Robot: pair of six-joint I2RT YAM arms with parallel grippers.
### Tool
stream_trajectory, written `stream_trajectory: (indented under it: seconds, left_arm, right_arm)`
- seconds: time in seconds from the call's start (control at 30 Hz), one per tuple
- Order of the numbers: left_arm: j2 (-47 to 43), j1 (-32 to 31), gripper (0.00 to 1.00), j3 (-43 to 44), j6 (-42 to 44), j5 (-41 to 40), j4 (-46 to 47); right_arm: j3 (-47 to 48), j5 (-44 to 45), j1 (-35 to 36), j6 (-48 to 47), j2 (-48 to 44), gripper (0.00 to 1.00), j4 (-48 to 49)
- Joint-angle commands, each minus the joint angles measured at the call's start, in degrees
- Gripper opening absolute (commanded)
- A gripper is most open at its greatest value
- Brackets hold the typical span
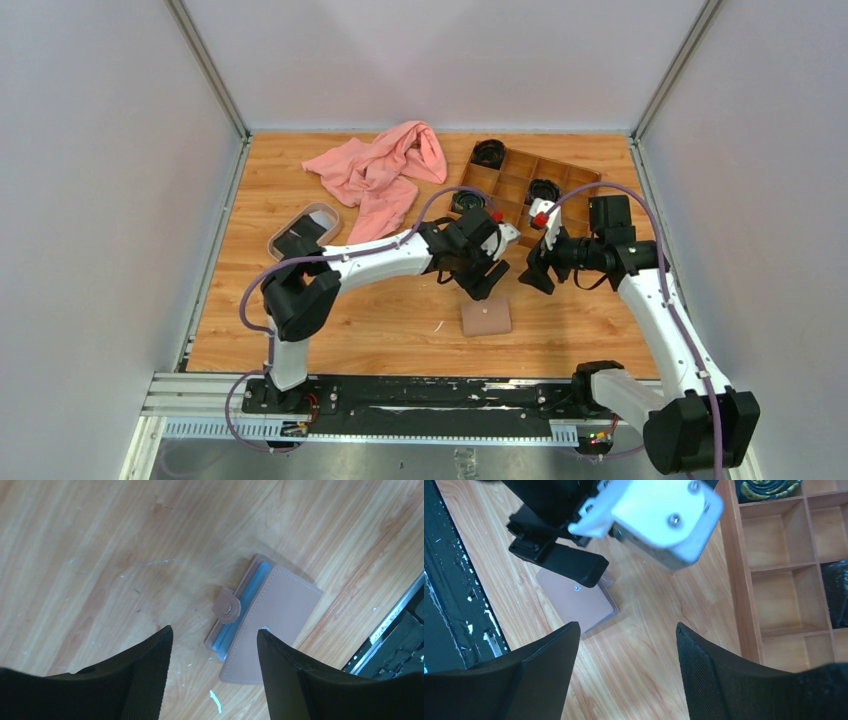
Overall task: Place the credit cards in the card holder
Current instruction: Open the card holder at the center of the board.
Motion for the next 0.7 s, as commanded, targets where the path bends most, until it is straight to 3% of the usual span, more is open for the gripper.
stream_trajectory:
  seconds: [0.0,0.53,0.6,0.67]
  left_arm:
    - [3.09,-0.33,0.65,3.01,-0.59,4.22,-4.19]
    - [10.37,0.32,0.39,9.18,-0.73,6.45,-6.96]
    - [10.55,0.65,0.34,9.32,-1.03,6.46,-6.96]
    - [10.6,0.79,0.21,9.42,-1.42,6.34,-6.92]
  right_arm:
    - [1.0,-2.41,-2.07,0.65,-1.48,0.74,-0.4]
    - [0.75,-3.74,-2.46,0.31,-1.68,0.74,-0.49]
    - [0.74,-3.91,-2.46,0.24,-1.74,0.74,-0.56]
    - [0.62,-4.17,-2.46,0.15,-1.75,0.74,-0.52]
